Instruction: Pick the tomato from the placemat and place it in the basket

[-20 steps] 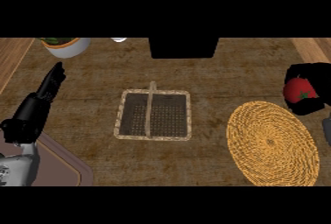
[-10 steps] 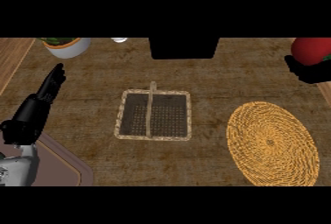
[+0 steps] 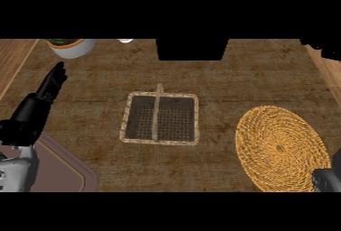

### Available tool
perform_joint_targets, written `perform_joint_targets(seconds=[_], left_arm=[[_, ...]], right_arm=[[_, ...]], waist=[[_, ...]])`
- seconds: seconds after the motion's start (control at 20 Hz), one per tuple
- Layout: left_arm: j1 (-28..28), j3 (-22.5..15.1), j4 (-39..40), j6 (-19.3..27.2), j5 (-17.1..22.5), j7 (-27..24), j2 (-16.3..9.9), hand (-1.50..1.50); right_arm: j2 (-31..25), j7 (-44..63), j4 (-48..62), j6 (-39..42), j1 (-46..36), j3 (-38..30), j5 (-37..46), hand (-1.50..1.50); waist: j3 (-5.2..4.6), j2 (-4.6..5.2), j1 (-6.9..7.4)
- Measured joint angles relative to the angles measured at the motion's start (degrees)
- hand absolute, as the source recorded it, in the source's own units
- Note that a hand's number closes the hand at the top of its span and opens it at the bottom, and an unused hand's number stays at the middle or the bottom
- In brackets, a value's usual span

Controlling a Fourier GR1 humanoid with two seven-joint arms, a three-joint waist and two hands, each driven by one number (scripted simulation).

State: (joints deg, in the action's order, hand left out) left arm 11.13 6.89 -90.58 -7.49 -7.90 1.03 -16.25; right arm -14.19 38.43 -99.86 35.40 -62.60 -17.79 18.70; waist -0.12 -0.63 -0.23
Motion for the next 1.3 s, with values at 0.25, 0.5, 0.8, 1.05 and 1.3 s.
perform_joint_targets(seconds=[0.25, 0.5, 0.8, 1.05, 1.3], left_arm=[[0.33, -0.49, 0.52, 0.57, -0.83, -0.36, 0.75, 0.00], [0.45, -1.09, 0.32, 0.86, -1.30, -0.42, 1.59, 0.00], [1.33, -0.59, 1.10, 0.50, -1.06, -0.23, 1.41, 0.00], [0.74, -0.32, 1.88, 0.49, -1.17, -1.55, 1.51, 0.00], [0.97, -0.35, 1.64, 0.92, -1.59, -1.15, 1.68, 0.00]], right_arm=[[4.60, 9.95, 2.91, -2.29, -9.50, 5.25, -0.68, 1.50], [8.36, 13.95, 8.69, -5.63, -15.98, 8.31, -0.14, 1.50], [11.55, 15.55, 16.30, -6.93, -19.29, 11.79, 0.16, 1.50], [12.04, 17.21, 20.52, -6.61, -20.33, 14.15, -0.57, 1.50], [10.68, 16.33, 22.83, -3.85, -19.10, 20.54, 2.64, 1.50]], waist=[[0.00, 0.23, 0.39], [0.02, 0.38, 0.57], [0.03, 0.46, 0.60], [0.03, 0.39, 0.39], [0.05, 0.34, 0.10]])
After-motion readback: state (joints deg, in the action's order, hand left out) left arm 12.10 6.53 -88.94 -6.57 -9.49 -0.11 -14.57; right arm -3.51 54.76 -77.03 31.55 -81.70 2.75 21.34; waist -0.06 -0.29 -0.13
